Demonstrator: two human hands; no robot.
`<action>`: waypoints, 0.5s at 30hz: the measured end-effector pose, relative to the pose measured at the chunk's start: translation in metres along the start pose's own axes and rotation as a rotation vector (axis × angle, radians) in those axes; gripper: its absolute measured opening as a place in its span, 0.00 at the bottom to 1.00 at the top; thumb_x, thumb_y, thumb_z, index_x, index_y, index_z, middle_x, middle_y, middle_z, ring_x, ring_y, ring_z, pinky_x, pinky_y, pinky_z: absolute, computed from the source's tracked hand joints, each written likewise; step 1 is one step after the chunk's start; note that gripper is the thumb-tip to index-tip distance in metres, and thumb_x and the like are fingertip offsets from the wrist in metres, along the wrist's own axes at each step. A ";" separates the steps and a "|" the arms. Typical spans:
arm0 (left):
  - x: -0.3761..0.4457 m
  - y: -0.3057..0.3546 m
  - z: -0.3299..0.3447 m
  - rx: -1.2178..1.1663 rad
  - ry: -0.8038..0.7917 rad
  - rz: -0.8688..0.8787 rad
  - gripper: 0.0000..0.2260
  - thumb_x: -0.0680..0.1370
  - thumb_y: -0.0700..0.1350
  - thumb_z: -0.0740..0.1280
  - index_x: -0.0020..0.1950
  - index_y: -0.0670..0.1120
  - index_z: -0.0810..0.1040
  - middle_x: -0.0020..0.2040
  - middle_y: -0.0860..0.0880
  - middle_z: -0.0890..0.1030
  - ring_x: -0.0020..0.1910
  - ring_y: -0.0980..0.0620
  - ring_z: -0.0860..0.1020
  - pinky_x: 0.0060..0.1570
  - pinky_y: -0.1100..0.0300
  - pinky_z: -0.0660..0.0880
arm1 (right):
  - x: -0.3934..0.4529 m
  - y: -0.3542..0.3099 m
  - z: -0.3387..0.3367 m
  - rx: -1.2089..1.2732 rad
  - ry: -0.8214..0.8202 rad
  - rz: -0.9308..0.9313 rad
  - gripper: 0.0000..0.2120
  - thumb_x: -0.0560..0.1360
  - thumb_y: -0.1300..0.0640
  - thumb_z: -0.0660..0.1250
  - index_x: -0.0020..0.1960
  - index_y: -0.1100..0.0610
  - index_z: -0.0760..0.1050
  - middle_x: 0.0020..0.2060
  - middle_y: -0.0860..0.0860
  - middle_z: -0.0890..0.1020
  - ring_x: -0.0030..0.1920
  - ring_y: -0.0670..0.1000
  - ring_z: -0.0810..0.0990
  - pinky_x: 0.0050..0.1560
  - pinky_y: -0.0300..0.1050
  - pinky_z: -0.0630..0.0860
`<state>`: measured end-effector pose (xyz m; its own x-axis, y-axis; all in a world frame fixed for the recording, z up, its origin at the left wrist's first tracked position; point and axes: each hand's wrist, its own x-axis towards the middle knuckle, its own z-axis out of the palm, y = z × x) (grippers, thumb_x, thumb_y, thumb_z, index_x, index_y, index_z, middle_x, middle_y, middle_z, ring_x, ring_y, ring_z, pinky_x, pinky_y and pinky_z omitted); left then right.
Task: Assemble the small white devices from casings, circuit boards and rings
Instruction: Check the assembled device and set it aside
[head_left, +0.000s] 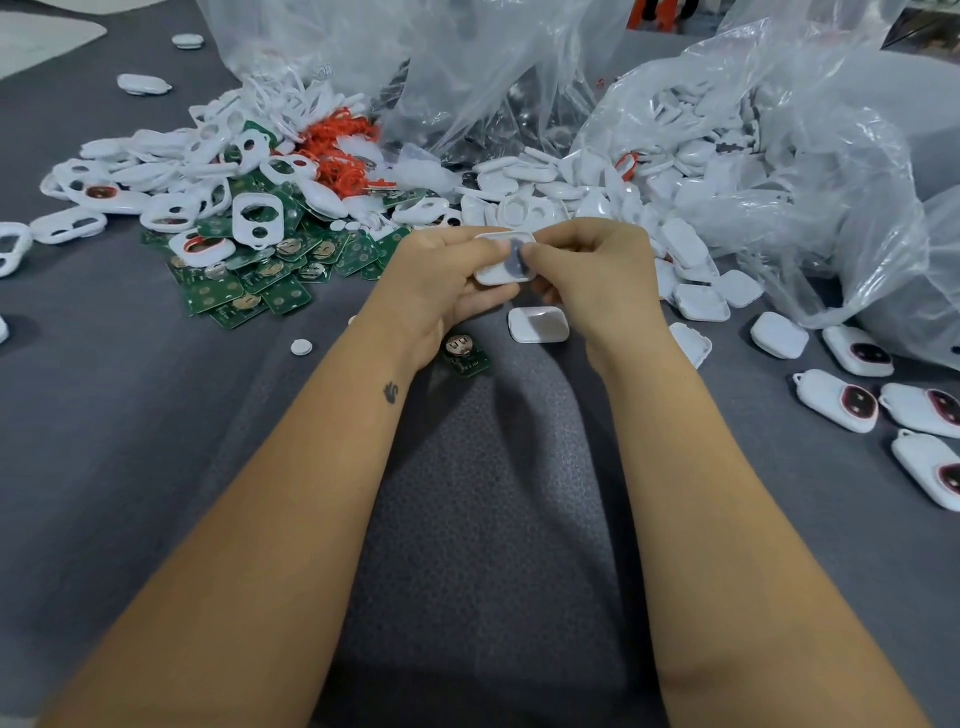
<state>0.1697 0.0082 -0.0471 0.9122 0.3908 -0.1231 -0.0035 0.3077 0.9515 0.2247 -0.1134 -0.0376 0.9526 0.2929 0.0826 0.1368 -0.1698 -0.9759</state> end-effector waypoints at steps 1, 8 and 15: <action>0.000 -0.001 0.000 0.004 -0.006 0.000 0.06 0.78 0.34 0.65 0.48 0.42 0.81 0.38 0.48 0.85 0.38 0.54 0.84 0.36 0.66 0.79 | 0.000 0.000 0.001 -0.015 -0.008 -0.016 0.01 0.70 0.63 0.72 0.41 0.61 0.82 0.30 0.53 0.80 0.29 0.48 0.76 0.34 0.42 0.73; 0.004 0.004 -0.007 -0.092 0.166 0.035 0.07 0.78 0.31 0.63 0.47 0.39 0.79 0.39 0.44 0.84 0.36 0.51 0.84 0.36 0.63 0.80 | -0.003 -0.004 0.000 -0.367 -0.155 -0.117 0.07 0.72 0.55 0.71 0.39 0.58 0.80 0.31 0.48 0.78 0.34 0.46 0.75 0.39 0.41 0.72; 0.005 0.010 -0.011 -0.220 0.243 0.049 0.06 0.78 0.33 0.64 0.47 0.37 0.80 0.36 0.43 0.84 0.33 0.47 0.84 0.37 0.60 0.82 | -0.015 -0.011 0.006 -0.642 -0.628 -0.242 0.12 0.65 0.55 0.80 0.46 0.56 0.83 0.32 0.47 0.76 0.29 0.41 0.70 0.33 0.35 0.67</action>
<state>0.1693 0.0231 -0.0412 0.7843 0.5972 -0.1679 -0.1573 0.4533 0.8774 0.2072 -0.1102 -0.0294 0.5824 0.8120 -0.0379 0.6156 -0.4710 -0.6318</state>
